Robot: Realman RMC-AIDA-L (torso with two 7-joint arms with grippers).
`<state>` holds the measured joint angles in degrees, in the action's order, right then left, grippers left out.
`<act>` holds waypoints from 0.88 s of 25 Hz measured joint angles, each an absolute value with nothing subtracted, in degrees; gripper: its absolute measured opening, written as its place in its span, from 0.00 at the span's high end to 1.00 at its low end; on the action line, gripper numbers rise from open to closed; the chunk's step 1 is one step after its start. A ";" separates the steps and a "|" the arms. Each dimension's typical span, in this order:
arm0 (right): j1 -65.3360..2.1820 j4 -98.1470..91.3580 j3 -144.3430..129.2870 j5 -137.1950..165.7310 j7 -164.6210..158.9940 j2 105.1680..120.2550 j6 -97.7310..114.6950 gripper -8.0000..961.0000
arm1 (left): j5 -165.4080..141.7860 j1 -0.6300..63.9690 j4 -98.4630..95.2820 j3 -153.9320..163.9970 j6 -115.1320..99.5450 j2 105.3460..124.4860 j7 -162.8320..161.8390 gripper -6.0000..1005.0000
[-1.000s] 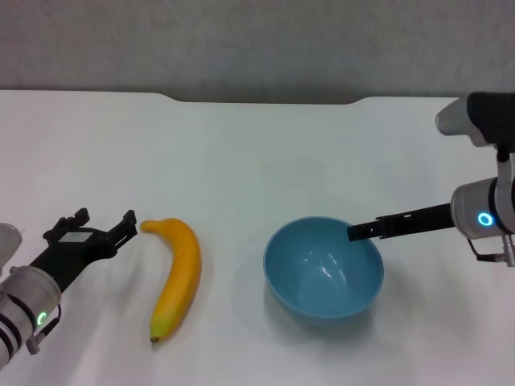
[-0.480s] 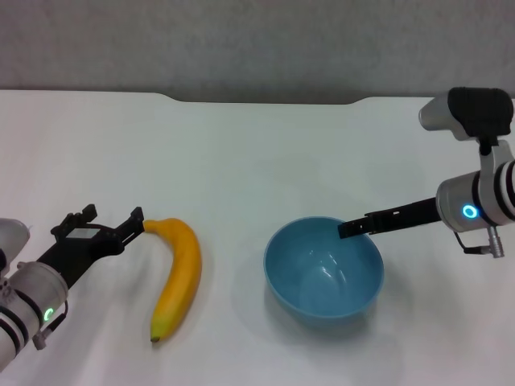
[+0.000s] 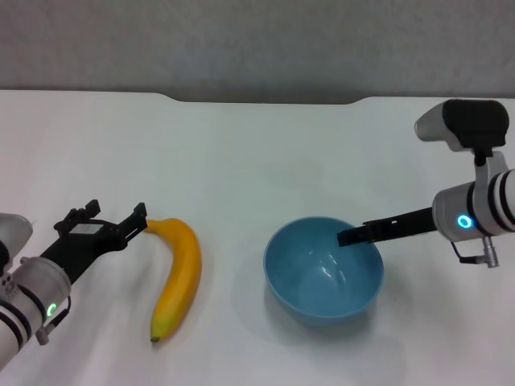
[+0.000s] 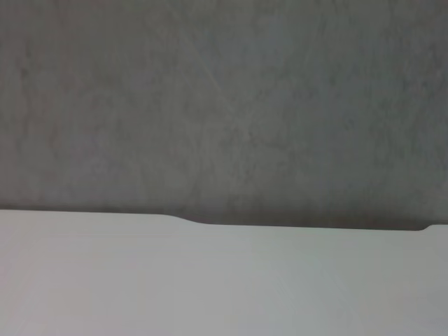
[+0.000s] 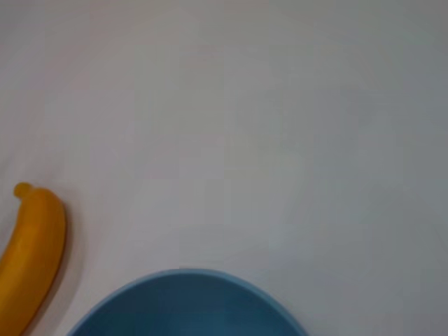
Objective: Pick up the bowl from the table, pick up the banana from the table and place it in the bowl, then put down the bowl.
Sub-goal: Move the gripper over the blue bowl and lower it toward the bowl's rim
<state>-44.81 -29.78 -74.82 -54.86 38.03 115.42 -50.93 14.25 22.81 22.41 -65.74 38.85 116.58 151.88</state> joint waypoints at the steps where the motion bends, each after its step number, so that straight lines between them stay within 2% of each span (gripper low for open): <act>1: -44.83 -29.58 -74.85 -55.00 38.17 115.54 -50.85 0.21 | 14.24 22.88 22.41 -65.73 38.83 116.58 151.88 0.11; 22: -45.25 -24.22 -80.14 -60.82 40.86 115.84 -48.39 0.25 | 14.12 22.99 22.94 -65.65 38.05 116.63 151.88 0.11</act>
<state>-45.25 -24.22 -80.14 -60.82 40.86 115.84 -48.39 14.12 22.99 22.94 -65.65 38.05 116.63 151.88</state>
